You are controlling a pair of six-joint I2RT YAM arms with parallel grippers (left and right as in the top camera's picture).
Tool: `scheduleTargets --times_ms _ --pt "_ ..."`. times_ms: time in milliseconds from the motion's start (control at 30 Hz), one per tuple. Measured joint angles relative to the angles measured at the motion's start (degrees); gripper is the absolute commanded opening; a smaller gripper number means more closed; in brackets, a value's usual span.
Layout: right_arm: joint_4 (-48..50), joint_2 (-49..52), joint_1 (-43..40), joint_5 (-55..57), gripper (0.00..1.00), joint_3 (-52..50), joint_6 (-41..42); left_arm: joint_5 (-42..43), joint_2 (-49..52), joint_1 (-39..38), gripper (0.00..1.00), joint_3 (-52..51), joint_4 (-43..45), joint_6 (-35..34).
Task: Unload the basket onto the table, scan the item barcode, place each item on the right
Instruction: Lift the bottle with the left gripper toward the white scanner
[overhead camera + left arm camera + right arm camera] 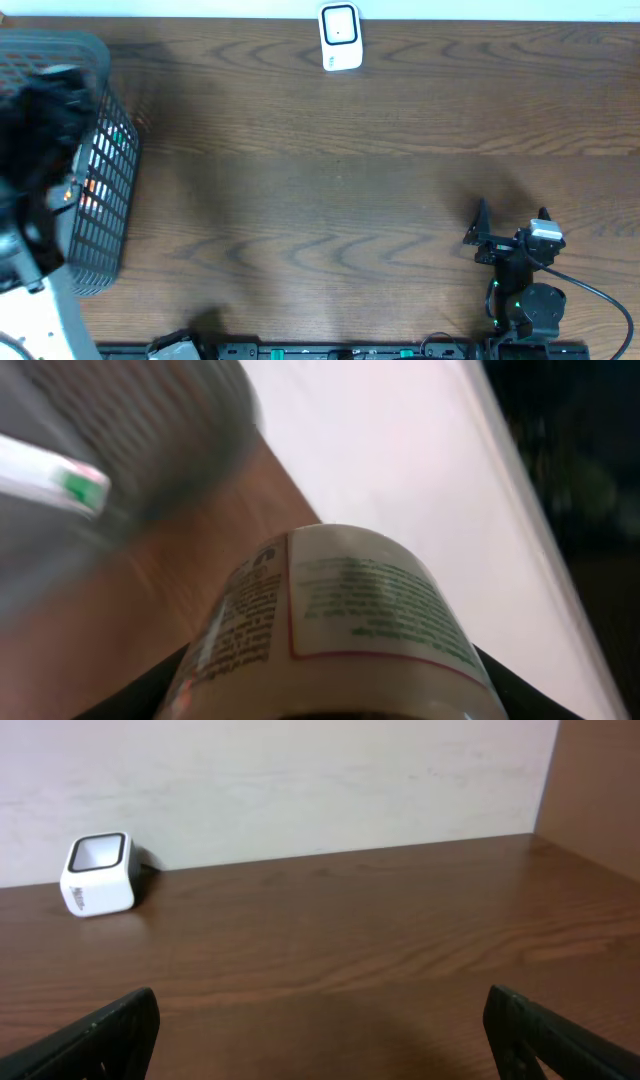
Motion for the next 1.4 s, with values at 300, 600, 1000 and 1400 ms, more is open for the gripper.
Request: scheduleTargets --times_ms 300,600,1000,1400 --pt "0.0 0.0 0.0 0.0 0.99 0.0 0.0 -17.7 12.0 -29.8 0.52 -0.7 -2.3 -6.0" --pt "0.0 0.0 0.0 0.0 0.99 0.0 0.0 -26.3 29.4 -41.0 0.55 -1.0 -7.1 -21.1" --pt "0.0 0.0 0.0 0.0 0.99 0.0 0.0 -27.3 45.6 -51.2 0.66 -1.2 -8.0 -46.5" --pt "0.0 0.0 0.0 0.0 0.99 0.0 0.0 -22.0 56.2 -56.2 0.68 -1.2 0.6 -62.9"
